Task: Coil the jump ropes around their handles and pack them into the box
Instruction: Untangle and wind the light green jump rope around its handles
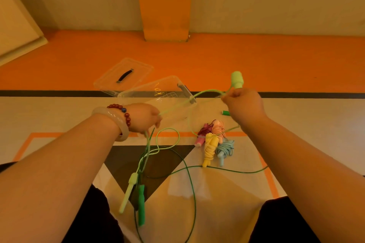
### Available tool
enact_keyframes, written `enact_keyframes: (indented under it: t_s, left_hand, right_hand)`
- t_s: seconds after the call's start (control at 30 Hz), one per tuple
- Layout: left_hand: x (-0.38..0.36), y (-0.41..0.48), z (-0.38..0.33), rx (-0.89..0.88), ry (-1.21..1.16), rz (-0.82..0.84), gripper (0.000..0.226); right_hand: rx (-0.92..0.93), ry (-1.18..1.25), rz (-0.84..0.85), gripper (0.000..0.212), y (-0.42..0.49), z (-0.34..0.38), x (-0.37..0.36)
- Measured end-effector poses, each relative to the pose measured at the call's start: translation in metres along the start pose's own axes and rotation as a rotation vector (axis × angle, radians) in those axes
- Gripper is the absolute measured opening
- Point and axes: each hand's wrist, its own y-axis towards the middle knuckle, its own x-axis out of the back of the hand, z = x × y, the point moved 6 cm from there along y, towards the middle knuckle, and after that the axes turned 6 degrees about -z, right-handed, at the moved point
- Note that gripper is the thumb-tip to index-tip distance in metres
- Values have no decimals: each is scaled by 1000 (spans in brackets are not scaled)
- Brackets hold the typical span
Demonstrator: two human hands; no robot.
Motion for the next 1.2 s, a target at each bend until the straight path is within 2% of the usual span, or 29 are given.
enact_keyframes:
  t_s: [0.07,0.13,0.2,0.27,0.33,0.43,0.53,0.6,0.67,0.73,0.77,0.8,0.87,0.93,1.0,1.1,1.17,1.2]
  left_hand:
    - [15,-2,-15,-58,-139,-144,32]
    - [22,-3,-29,-119,-220,-212,32]
    - [20,-4,-39,-165,-252,-199,31]
    - [15,-3,-45,-194,-299,-166,32]
    - [14,-2,-47,-210,-333,-162,34]
    - [14,-4,-44,-200,-368,-171,31]
    - [13,-5,-37,-184,-459,-160,28]
    - [6,-4,-26,-145,-324,-73,27]
    - [-9,-3,-12,-85,-78,70,25]
    - [-20,-4,-2,-20,77,155,25]
    - [-21,-3,-1,-1,79,148,26]
    - [-18,-2,-3,7,39,105,28]
    - [-2,-1,-11,-4,-100,-83,29]
    - [15,0,-20,-32,-293,-264,31]
    - [26,0,-26,-66,-573,-367,33]
    - [34,-3,-39,-113,-947,-413,32]
    - [35,-4,-46,-144,-1059,-400,31]
    - [34,-3,-48,-156,-1103,-388,31]
  right_hand:
    - [-9,-71,106,45,-8,1,-13]
    - [106,-58,207,64,-21,16,-25]
    - [252,-47,355,63,-40,35,-38]
    - [327,-52,445,45,-51,41,-49]
    - [314,8,410,12,-53,41,-47]
    - [326,17,326,11,-46,38,-41]
    - [309,129,161,11,-37,42,-26]
    - [243,264,57,16,-26,40,-14]
    - [164,338,-18,16,-17,36,-1]
    - [124,305,-21,16,-9,32,6]
    - [106,280,9,16,-7,29,5]
    - [88,254,54,14,-8,27,3]
    - [59,176,130,8,-12,23,-2]
    - [61,77,159,30,-17,22,-5]
    - [107,20,155,53,-22,26,-5]
    - [167,7,137,77,-25,33,-9]
    - [198,19,139,79,-28,38,-13]
    - [220,27,157,73,-30,41,-16]
